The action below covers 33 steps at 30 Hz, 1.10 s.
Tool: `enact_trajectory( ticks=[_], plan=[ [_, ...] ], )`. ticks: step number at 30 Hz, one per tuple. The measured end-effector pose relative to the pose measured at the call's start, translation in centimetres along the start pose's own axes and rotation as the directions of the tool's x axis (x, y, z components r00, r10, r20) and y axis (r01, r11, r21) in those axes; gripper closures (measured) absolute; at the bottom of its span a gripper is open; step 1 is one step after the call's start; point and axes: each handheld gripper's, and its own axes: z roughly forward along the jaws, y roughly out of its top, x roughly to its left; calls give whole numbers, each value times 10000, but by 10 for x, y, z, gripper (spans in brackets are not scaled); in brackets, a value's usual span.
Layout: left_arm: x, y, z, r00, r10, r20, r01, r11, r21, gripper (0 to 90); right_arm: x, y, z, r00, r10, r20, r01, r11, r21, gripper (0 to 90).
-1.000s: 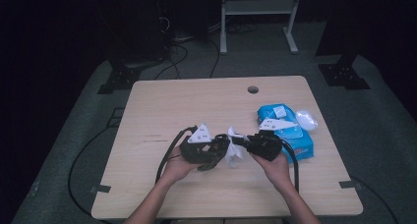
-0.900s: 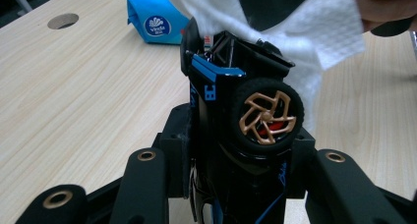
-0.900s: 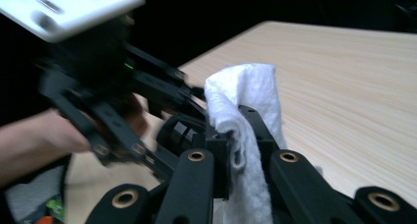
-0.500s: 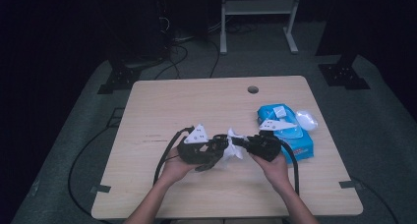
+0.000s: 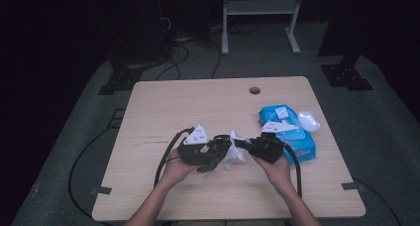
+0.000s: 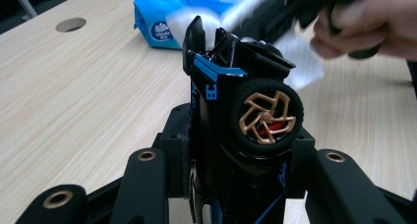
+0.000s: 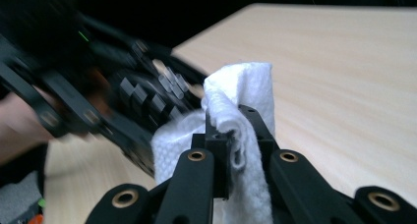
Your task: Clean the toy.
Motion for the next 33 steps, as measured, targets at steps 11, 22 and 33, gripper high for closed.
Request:
enact_trajectory(
  ticks=[11, 22, 33],
  plan=[
    [-1, -1, 3, 10000, 21, 43, -21, 10000, 28, 574, 12, 15, -4, 9985, -198, -520, 169, 9983, -554, 837],
    [-1, -3, 4, 10000, 55, 75, -56, 9999, 149, 574, -1, 0, 4, 9987, 312, -394, -317, 9994, -121, 836],
    [-5, -2, 11, 9997, 227, 122, -231, 9991, 349, 574, 25, 21, -1, 9942, -383, -1003, 312, 9969, -719, 836]
  ],
)
